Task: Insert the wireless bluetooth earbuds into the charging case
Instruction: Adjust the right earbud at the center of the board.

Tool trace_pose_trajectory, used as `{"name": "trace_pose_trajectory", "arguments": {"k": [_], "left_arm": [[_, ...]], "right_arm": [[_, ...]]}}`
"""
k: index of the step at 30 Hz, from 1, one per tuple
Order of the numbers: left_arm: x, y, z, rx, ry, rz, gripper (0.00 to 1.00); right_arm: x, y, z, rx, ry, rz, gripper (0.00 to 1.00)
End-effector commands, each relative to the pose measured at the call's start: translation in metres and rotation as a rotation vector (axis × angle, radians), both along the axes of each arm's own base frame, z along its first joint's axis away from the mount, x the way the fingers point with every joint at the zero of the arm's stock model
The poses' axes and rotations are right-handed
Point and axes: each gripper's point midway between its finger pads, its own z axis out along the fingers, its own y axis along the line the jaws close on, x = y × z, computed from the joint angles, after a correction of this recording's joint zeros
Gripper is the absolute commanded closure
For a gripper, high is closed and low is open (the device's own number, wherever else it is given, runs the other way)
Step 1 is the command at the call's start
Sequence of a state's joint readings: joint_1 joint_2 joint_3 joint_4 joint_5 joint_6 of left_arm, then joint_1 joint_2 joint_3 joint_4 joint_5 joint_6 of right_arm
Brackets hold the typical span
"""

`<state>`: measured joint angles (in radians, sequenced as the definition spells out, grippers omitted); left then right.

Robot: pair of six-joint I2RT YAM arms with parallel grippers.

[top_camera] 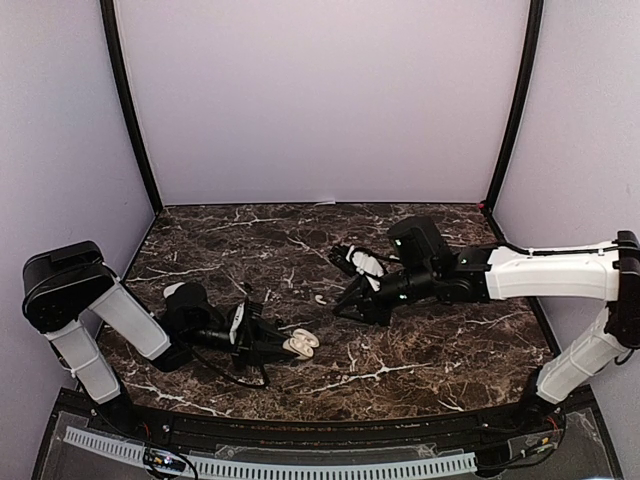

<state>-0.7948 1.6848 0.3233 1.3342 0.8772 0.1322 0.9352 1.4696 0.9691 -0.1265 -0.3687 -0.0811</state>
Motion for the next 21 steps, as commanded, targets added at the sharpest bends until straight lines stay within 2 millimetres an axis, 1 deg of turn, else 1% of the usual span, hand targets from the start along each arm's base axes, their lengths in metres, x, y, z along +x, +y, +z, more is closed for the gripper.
{"name": "trace_pose_trajectory", "arguments": {"k": [1, 4, 7, 8, 13, 16, 18, 19, 20, 21], "left_arm": [[0.001, 0.002, 0.009, -0.020, -0.006, 0.024, 0.90], [0.006, 0.003, 0.010, -0.018, -0.003, 0.061, 0.90], [0.007, 0.003, 0.011, -0.016, 0.006, 0.067, 0.90], [0.013, 0.004, 0.011, -0.015, 0.009, 0.100, 0.90], [0.022, 0.007, 0.013, -0.022, 0.042, 0.135, 0.90], [0.025, 0.010, 0.014, -0.029, 0.055, 0.146, 0.90], [0.026, 0.010, 0.015, -0.032, 0.054, 0.148, 0.90], [0.026, 0.010, 0.015, -0.033, 0.053, 0.149, 0.91], [0.026, 0.010, 0.015, -0.032, 0.054, 0.149, 0.91], [0.026, 0.011, 0.015, -0.031, 0.053, 0.149, 0.91]], "right_arm": [[0.024, -0.014, 0.015, 0.032, -0.047, -0.140, 0.71], [0.044, -0.030, 0.014, 0.021, -0.037, -0.230, 0.71], [0.068, -0.050, 0.009, -0.013, -0.032, -0.332, 0.71], [0.077, -0.058, 0.005, -0.032, -0.028, -0.371, 0.71], [0.135, -0.105, -0.002, -0.120, -0.029, -0.615, 0.71], [0.168, -0.127, -0.005, -0.115, 0.009, -0.714, 0.71], [0.189, -0.138, -0.006, -0.100, 0.032, -0.761, 0.70], [0.198, -0.142, -0.014, -0.107, 0.051, -0.774, 0.69], [0.210, -0.141, -0.015, -0.104, 0.053, -0.782, 0.68], [0.219, -0.143, -0.020, -0.114, 0.059, -0.791, 0.67]]}}
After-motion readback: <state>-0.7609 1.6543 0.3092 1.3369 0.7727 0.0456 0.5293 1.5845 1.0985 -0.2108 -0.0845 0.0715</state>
